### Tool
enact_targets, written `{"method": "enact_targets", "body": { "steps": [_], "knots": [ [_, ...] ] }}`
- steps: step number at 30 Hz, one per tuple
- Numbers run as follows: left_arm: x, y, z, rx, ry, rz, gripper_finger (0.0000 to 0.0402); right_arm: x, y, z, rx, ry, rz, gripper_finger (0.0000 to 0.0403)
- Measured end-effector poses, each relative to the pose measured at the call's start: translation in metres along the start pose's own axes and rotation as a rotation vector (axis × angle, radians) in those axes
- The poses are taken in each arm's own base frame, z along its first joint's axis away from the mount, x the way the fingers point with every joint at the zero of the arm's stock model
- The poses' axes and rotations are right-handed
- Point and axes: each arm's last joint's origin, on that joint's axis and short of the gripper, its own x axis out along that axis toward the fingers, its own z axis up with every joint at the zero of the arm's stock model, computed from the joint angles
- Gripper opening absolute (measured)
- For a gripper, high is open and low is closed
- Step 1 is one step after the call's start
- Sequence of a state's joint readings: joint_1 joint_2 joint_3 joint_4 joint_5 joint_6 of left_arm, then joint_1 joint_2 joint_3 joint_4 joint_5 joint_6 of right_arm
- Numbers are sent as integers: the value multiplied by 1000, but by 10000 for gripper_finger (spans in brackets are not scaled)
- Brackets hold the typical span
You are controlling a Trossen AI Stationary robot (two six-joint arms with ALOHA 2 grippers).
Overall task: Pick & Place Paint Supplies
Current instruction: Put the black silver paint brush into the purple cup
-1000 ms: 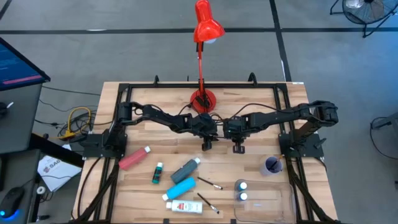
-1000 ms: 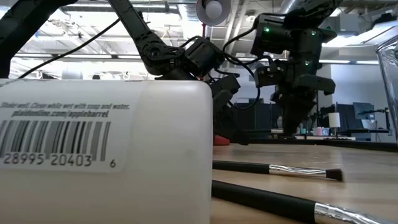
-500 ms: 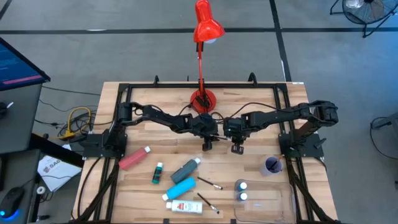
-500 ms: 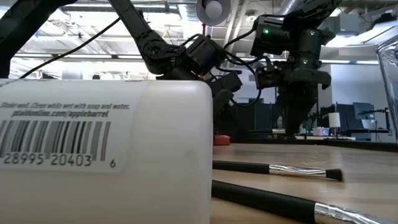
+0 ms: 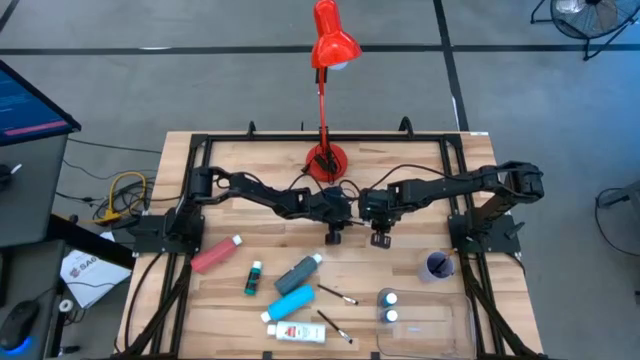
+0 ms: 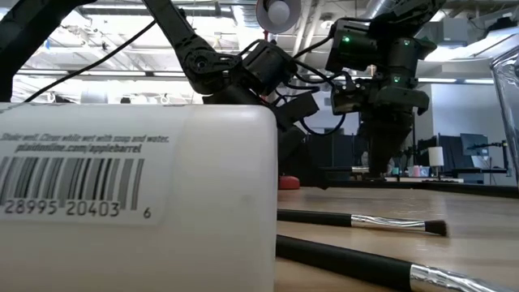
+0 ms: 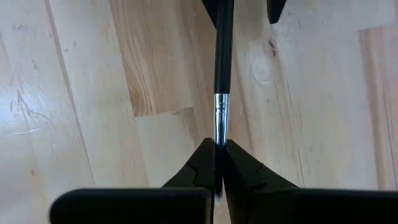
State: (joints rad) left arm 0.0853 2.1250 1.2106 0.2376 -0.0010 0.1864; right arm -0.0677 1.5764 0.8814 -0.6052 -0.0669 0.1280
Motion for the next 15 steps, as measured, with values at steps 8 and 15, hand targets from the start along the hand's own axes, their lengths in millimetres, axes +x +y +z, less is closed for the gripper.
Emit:
{"method": "enact_targets", "body": {
  "steps": [8,15],
  "knots": [
    [0,0,1,-3,-15,-15,53,0,0,0,-3,0,0,5],
    [0,-1,1,-7,-18,-31,4,0,-1,0,-9,-1,-2,11]
  ]
}}
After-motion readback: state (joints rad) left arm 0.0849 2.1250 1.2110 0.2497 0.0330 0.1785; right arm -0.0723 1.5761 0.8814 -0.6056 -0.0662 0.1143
